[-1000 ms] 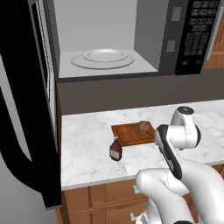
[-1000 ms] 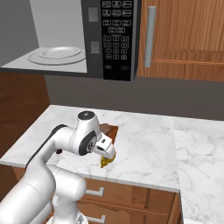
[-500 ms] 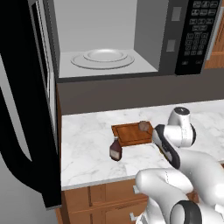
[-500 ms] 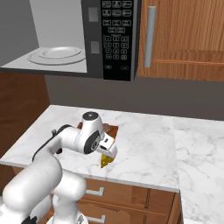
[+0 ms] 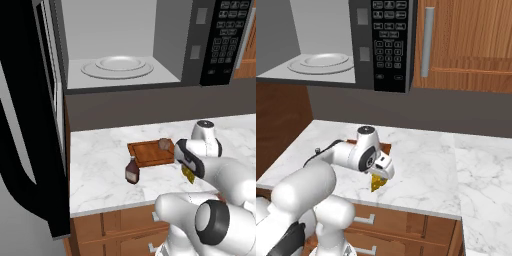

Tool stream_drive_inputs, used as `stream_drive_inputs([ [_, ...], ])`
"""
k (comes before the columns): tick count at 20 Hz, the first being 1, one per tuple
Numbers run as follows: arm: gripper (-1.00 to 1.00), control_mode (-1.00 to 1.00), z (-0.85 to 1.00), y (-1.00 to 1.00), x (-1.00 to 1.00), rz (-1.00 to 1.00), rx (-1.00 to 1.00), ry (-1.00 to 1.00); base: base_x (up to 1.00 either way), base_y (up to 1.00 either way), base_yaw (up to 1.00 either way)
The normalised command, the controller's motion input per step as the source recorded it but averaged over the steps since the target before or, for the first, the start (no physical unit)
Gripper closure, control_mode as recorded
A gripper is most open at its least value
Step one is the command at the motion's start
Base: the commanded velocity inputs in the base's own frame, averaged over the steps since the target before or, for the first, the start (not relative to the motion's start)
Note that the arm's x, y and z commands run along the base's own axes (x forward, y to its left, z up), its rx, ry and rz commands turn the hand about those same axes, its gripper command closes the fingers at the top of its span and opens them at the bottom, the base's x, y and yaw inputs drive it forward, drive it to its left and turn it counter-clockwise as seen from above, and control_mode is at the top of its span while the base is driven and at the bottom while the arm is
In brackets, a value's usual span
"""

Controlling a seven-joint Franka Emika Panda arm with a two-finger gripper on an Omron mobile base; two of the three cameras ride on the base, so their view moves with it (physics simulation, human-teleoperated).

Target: Retrieve the reheated potato from the microwave, then place the potato, cheese, and condiment on the cutting board.

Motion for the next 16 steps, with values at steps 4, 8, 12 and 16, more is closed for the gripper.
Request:
stream_drive_inputs([
  [4,-1.00,-1.00,-0.14,-0.07,0.09,0.00,0.00,0.04,0.00,0.00,0.00],
  [8,-1.00,-1.00,-0.17,0.00,0.02,0.00,0.00,0.01,0.00,0.00,0.00],
  [12,-1.00,-1.00,-0.22,0.00,0.00,0.00,0.00,0.02,0.00,0.00,0.00],
  [16,-1.00,-1.00,-0.22,0.00,0.00,0.00,0.00,0.00,0.00,0.00,0.00],
])
